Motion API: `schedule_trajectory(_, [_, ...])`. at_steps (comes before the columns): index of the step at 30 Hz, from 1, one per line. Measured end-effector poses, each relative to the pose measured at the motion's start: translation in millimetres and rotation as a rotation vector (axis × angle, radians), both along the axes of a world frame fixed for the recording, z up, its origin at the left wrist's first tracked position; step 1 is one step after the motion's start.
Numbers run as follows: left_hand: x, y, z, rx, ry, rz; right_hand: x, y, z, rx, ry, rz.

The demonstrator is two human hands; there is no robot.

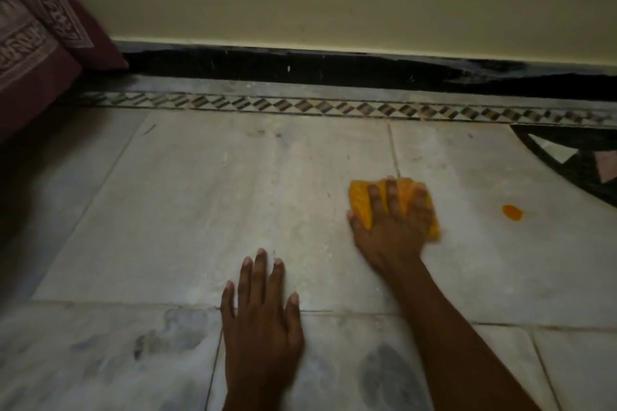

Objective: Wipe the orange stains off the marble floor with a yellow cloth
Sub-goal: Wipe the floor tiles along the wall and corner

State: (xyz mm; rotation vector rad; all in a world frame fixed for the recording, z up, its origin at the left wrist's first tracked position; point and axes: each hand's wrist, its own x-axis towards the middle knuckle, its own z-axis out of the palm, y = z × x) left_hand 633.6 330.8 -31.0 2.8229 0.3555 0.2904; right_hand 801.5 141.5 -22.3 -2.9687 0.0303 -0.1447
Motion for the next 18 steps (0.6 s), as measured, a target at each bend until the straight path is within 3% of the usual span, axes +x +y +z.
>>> schedule_trajectory(3, [0, -1, 3, -0.001, -0.009, 0.007, 7, 10, 3, 0.001, 0.007, 0.113])
schedule_trajectory(7, [-2, -1, 8, -0.032, 0.039, 0.005, -66, -46, 15, -0.027, -0.009, 0.284])
schedule_trajectory(10, [-1, -1, 7, -0.021, 0.066, -0.002, -46, -61, 23, -0.046, 0.028, 0.054])
schedule_trajectory(13, [-1, -1, 4, 0.008, 0.082, -0.014, 27, -8, 21, -0.046, 0.115, -0.116])
schedule_trajectory(16, [-3, 1, 5, 0.021, 0.087, -0.014, 46, 44, 8, 0.042, 0.134, 0.060])
schedule_trajectory(18, [-3, 0, 7, 0.021, 0.097, -0.014, 9, 43, 8, -0.006, 0.070, 0.211])
